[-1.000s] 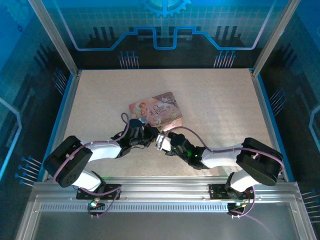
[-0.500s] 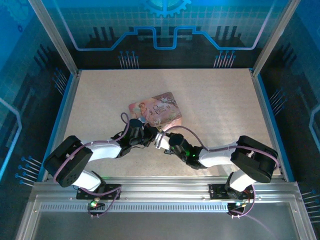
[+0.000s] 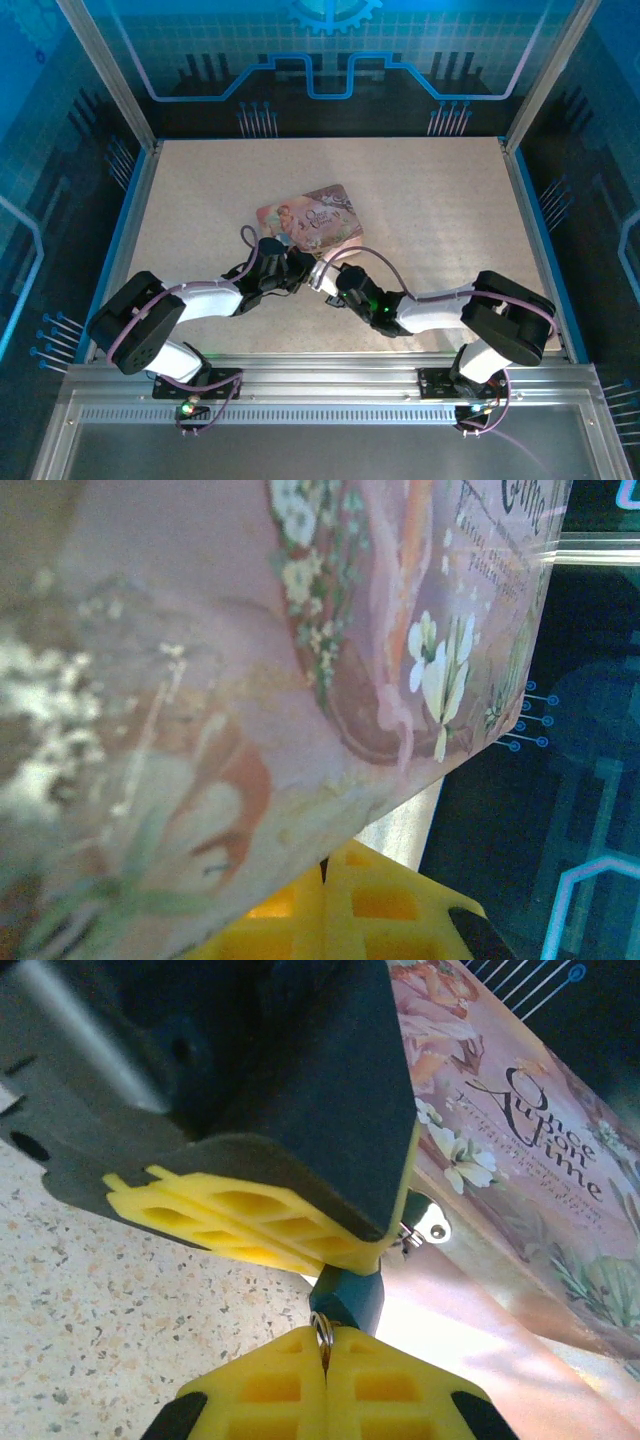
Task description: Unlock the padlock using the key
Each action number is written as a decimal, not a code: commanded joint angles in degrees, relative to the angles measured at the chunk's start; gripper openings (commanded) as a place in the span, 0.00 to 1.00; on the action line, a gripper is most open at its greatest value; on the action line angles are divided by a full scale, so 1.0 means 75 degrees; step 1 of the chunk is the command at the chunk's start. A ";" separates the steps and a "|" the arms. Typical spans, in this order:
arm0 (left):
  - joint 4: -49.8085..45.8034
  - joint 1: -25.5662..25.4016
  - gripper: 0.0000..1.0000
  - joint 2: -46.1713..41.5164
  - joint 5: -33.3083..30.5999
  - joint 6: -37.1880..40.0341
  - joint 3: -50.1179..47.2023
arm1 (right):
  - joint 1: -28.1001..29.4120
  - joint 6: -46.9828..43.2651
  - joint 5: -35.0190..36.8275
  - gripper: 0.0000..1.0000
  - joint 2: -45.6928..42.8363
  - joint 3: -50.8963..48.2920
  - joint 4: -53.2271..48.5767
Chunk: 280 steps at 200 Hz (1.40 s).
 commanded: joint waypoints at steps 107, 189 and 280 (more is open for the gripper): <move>0.0657 -0.0202 0.01 0.0285 0.0711 -0.0374 -0.0228 | -0.1202 0.5290 -0.3247 0.00 -0.0082 -0.0042 0.1129; 0.0507 -0.0200 0.18 0.0207 0.0606 -0.0228 -0.0302 | -0.1364 0.5795 -0.3468 0.00 0.0177 -0.0198 0.1195; -0.1056 -0.0133 0.45 -0.0832 0.0111 0.0512 -0.0336 | -0.1720 0.7093 -0.4156 0.00 0.0470 -0.0819 0.2252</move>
